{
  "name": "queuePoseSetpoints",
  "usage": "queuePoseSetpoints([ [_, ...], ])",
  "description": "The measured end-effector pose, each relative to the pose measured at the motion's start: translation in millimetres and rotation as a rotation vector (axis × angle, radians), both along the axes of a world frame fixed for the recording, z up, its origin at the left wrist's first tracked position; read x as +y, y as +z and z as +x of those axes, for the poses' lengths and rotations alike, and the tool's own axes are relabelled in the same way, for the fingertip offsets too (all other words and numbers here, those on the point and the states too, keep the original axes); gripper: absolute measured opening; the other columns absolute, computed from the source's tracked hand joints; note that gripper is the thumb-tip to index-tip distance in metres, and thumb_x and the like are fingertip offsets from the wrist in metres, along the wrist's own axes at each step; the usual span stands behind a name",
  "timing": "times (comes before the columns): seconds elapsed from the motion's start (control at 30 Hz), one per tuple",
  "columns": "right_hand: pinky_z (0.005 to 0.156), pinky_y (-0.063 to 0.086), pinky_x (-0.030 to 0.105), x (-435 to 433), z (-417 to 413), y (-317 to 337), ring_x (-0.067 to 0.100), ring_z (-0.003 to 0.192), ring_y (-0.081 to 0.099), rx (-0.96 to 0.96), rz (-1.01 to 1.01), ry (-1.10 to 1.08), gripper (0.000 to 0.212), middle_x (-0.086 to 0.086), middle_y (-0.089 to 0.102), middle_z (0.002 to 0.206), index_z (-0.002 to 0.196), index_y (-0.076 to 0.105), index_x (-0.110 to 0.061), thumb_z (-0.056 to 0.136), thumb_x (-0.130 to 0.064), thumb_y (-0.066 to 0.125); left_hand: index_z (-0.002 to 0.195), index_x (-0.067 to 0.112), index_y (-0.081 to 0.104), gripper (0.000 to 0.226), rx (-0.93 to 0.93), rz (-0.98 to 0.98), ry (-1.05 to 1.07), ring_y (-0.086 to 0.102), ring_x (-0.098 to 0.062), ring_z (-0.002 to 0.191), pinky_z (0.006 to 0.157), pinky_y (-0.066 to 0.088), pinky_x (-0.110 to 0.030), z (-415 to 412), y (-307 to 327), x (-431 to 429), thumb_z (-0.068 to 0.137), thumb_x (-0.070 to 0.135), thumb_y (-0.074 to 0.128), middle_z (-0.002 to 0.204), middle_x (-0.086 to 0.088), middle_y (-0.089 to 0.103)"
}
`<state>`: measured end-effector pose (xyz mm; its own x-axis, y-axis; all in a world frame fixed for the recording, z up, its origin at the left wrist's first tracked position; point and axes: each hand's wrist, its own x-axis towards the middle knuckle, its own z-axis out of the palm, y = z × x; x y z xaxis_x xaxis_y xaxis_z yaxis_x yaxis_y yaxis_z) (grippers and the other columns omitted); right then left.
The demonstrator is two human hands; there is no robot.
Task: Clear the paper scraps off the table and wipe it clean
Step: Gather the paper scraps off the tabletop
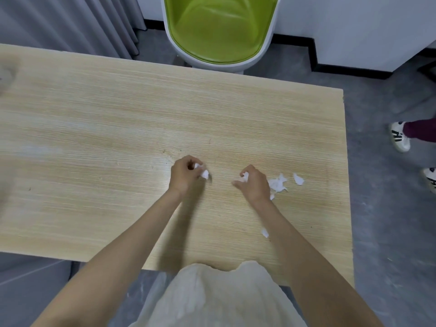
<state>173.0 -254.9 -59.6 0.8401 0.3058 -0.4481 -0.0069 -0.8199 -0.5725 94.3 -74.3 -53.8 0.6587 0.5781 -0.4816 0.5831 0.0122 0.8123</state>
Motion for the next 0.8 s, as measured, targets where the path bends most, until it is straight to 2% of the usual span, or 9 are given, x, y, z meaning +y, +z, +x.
queuePoseSetpoints([
  [0.17,0.062,0.037,0.027,0,-1,-3,0.018,0.079,0.056,-0.054,-0.068,0.033,0.013,0.004,0.063,0.088,0.091,0.059,-0.007,0.090,-0.019,0.063,0.076,0.012,0.065,0.012,0.014,-0.095,0.076,0.061,-0.017,0.074,0.071,0.054,-0.032,-16,1,-31,0.081,0.002,0.071,0.075,0.000,0.065],
  [0.27,0.054,0.035,0.023,-3,-2,0,0.013,0.066,0.050,-0.004,0.046,-0.052,0.012,0.001,0.057,0.075,0.083,0.058,-0.005,0.088,-0.015,0.062,0.079,0.012,0.063,0.013,-0.003,-0.160,0.159,0.057,-0.015,0.069,0.064,0.050,-0.024,-14,9,-41,0.083,0.003,0.070,0.073,0.000,0.060],
  [0.4,0.042,0.038,0.019,-19,-5,23,0.015,0.051,0.054,0.450,0.559,-0.570,0.006,0.009,0.064,0.069,0.085,0.059,-0.006,0.084,-0.002,0.063,0.077,0.014,0.057,0.019,-0.038,-0.196,0.196,0.057,-0.015,0.069,0.066,0.049,-0.025,-5,25,-58,0.080,0.002,0.072,0.074,-0.002,0.060],
  [0.47,0.048,0.043,0.024,-28,-9,31,0.016,0.055,0.059,0.677,0.768,-0.734,0.020,0.015,0.064,0.076,0.098,0.057,-0.005,0.083,0.007,0.061,0.074,0.014,0.057,0.018,-0.067,-0.193,0.124,0.059,-0.016,0.073,0.069,0.050,-0.025,3,35,-79,0.078,0.003,0.071,0.077,-0.004,0.063],
  [0.53,0.060,0.049,0.028,-36,-14,31,0.020,0.069,0.065,0.794,0.846,-0.754,0.015,0.017,0.066,0.087,0.099,0.061,-0.003,0.086,0.003,0.060,0.076,0.011,0.060,0.013,-0.100,-0.178,0.039,0.060,-0.012,0.068,0.061,0.048,-0.018,9,44,-107,0.080,0.003,0.070,0.076,-0.003,0.064],
  [0.57,0.064,0.051,0.029,-40,-16,30,0.021,0.076,0.066,0.826,0.863,-0.762,0.008,0.016,0.067,0.092,0.096,0.064,-0.003,0.089,-0.002,0.059,0.077,0.010,0.061,0.010,-0.115,-0.141,-0.008,0.060,-0.011,0.067,0.059,0.047,-0.016,11,46,-121,0.081,0.004,0.069,0.075,-0.002,0.065],
  [0.63,0.065,0.052,0.029,-51,-18,28,0.019,0.079,0.067,0.886,0.891,-0.818,0.018,0.014,0.066,0.094,0.092,0.064,-0.005,0.096,-0.016,0.051,0.079,0.010,0.065,0.008,-0.141,-0.038,-0.105,0.059,-0.010,0.067,0.062,0.048,-0.021,11,46,-145,0.084,0.004,0.065,0.076,0.000,0.066],
  [0.7,0.073,0.051,0.029,-64,-17,29,0.020,0.084,0.065,0.945,0.951,-0.847,0.030,0.012,0.066,0.092,0.099,0.063,-0.004,0.100,-0.027,0.044,0.083,0.011,0.070,0.012,-0.166,0.118,-0.238,0.058,-0.012,0.073,0.077,0.044,-0.027,9,42,-163,0.084,0.003,0.060,0.077,0.002,0.069],
  [0.8,0.073,0.053,0.030,-84,-13,29,0.022,0.083,0.065,0.843,0.900,-0.875,0.026,0.012,0.068,0.091,0.097,0.065,-0.003,0.097,-0.025,0.053,0.089,0.026,0.074,0.021,-0.100,0.392,-0.490,0.043,-0.008,0.097,0.090,0.017,-0.027,7,41,-183,0.085,0.012,0.059,0.083,0.016,0.065],
])
